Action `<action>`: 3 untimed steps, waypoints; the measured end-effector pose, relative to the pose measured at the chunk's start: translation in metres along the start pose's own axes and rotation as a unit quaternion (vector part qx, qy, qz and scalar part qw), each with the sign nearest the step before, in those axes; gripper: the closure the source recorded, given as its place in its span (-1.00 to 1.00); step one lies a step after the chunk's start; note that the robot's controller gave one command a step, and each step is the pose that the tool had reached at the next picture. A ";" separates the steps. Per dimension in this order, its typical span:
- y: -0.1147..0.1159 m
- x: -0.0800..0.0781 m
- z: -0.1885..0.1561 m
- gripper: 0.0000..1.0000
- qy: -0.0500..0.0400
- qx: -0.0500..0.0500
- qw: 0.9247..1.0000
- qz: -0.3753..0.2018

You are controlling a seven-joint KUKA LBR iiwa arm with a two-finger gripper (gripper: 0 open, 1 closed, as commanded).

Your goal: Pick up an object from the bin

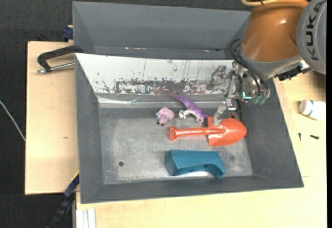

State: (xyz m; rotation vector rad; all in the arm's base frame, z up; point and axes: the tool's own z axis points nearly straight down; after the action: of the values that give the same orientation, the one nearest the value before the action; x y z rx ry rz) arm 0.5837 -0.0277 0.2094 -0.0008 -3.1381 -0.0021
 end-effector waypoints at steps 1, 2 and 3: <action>0.000 -0.001 -0.004 -1.00 -0.004 0.000 1.000 0.000; 0.026 -0.017 0.131 1.00 -0.005 0.000 0.992 -0.127; 0.026 -0.017 0.132 1.00 -0.005 0.000 0.992 -0.127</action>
Offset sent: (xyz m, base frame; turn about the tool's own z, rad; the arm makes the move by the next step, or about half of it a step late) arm 0.0137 0.0253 -0.1348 -0.2553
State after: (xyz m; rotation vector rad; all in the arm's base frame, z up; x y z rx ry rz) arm 0.5999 -0.0015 0.0776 0.3975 -3.1223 -0.0013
